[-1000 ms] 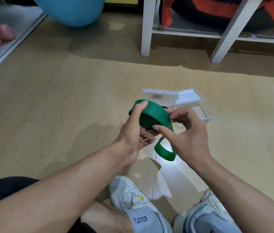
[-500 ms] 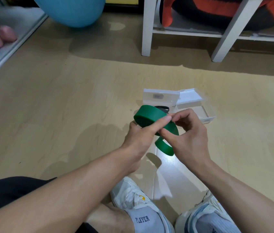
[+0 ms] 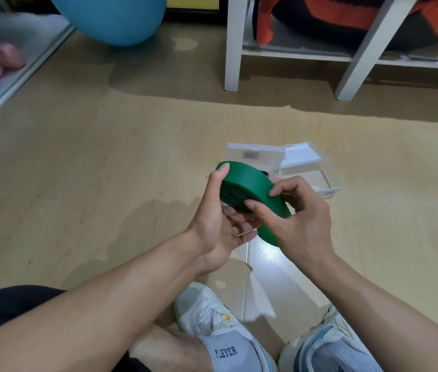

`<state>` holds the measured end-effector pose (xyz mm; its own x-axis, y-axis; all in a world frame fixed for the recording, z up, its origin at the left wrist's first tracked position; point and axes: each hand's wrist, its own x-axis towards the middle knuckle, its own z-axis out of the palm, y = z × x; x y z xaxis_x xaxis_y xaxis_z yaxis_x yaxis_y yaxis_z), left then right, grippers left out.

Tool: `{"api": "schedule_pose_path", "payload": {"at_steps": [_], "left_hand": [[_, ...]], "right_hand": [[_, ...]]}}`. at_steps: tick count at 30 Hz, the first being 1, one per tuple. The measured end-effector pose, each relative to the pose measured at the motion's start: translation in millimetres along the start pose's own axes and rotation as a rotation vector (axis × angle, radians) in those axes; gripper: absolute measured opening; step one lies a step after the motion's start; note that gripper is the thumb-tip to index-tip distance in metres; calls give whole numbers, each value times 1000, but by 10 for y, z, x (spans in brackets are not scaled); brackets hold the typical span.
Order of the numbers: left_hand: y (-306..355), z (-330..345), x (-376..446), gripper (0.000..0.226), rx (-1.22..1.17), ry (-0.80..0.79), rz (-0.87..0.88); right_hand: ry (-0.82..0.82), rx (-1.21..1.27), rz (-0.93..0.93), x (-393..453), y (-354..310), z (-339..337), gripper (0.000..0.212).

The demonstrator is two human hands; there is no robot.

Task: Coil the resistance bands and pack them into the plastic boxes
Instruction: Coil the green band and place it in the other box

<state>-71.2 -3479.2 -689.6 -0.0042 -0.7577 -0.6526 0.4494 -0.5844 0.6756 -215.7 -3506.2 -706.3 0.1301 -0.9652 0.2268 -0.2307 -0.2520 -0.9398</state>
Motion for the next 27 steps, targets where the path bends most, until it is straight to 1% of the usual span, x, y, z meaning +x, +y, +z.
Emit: {"api": "schedule_pose_path", "payload": {"at_steps": [2, 4, 5, 8, 9, 10, 13, 14, 15, 18, 19, 22, 25, 27], "left_hand": [[15, 0, 1, 80, 29, -15, -49], [23, 25, -1, 86, 80, 11, -63], [22, 40, -3, 84, 97, 49, -55], [7, 63, -9, 65, 143, 199, 16], [-5, 50, 9, 62, 174, 221, 42], [-17, 38, 19, 62, 205, 207, 54], [-29, 46, 15, 67, 244, 28, 26], [-41, 41, 18, 70, 249, 2, 18], [-45, 43, 13, 68, 244, 3, 21], [-53, 60, -4, 43, 226, 21, 68], [-54, 63, -12, 41, 219, 18, 67], [-45, 71, -37, 45, 175, -1, 51], [-2, 78, -65, 59, 108, 0, 25], [16, 77, -68, 64, 82, 1, 27]], "right_hand": [[13, -3, 13, 1, 5, -1, 36], [21, 1, 19, -4, 23, -8, 36], [24, 7, 18, -12, 34, -15, 36], [35, -1, 14, -35, 56, -18, 36], [29, -12, 16, -42, 48, -11, 36], [23, -23, 13, -49, 39, -3, 36], [28, -24, -1, -43, 15, 5, 36], [26, -20, -2, -39, 4, 5, 36], [22, -16, -2, -35, -12, 1, 37], [-4, -7, -30, -20, -42, -11, 38], [-13, -2, -46, -17, -42, -12, 39], [-7, -1, -72, -4, -34, -8, 41], [32, 41, -70, 11, -19, -14, 44], [47, 72, -69, 13, -10, -19, 42]]}}
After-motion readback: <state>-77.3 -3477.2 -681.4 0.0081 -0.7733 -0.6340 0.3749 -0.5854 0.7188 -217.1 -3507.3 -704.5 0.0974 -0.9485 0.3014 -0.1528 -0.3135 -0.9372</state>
